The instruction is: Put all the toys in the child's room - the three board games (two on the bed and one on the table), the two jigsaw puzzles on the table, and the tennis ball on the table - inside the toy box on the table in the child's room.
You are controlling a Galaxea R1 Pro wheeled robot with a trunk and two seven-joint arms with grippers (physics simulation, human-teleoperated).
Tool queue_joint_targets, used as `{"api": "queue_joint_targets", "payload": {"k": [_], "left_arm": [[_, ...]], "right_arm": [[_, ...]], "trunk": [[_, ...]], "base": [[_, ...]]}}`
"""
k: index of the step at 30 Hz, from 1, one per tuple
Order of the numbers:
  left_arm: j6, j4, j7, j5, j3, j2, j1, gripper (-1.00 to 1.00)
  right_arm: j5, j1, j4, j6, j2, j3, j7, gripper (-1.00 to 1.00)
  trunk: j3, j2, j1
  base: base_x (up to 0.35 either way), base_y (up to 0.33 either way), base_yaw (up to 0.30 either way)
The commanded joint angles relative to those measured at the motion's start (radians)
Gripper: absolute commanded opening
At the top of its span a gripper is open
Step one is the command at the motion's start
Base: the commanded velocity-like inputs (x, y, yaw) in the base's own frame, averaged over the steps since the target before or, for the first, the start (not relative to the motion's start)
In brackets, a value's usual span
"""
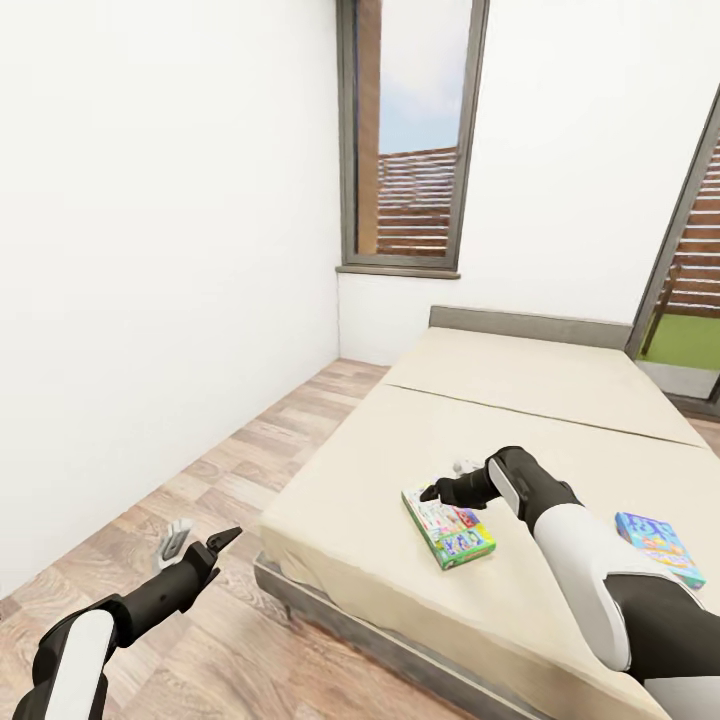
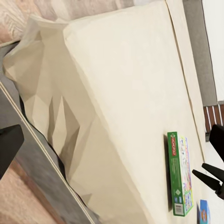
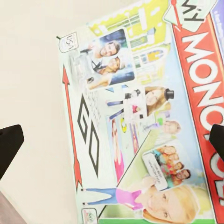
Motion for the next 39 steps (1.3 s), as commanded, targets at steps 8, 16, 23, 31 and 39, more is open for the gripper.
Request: {"api": "queue_joint_targets", "payload": {"k": [8, 16, 23, 31, 39], "left_arm": [[0.006, 0.001, -0.009, -0.008, 0.002, -0.001, -0.001, 1.00], [0.005, 0.002, -0.009, -0.009, 0.002, 0.000, -0.001, 1.00], [0.005, 0.003, -0.008, -0.009, 0.001, 0.000, -0.001, 1.00], [0.005, 0.003, -0.008, -0.009, -0.003, 0.000, -0.001, 1.00], [0.005, 0.003, -0.009, -0.009, -0.006, 0.000, -0.001, 1.00]], "right_arm": [[0.001, 0.000, -0.001, 0.005, -0.002, -0.003, 0.030, 1.00], [0.003, 0.000, -0.001, 0.003, -0.005, -0.004, 0.051, 1.00], [0.004, -0.001, -0.001, 0.001, -0.032, -0.012, 0.050, 1.00], [0.003, -0.002, -0.002, 0.000, -0.083, -0.027, 0.050, 1.00], [0.003, -0.006, -0.004, 0.000, -0.132, -0.038, 0.050, 1.00]], "trunk": [[-0.001, 0.000, 0.000], [-0.001, 0.000, 0.000], [-0.001, 0.000, 0.000], [-0.001, 0.000, 0.000], [-0.001, 0.000, 0.000]], "base": [[0.000, 0.000, 0.034], [0.000, 0.000, 0.010], [0.000, 0.000, 0.003], [0.000, 0.000, 0.001], [0.000, 0.000, 0.000]]}}
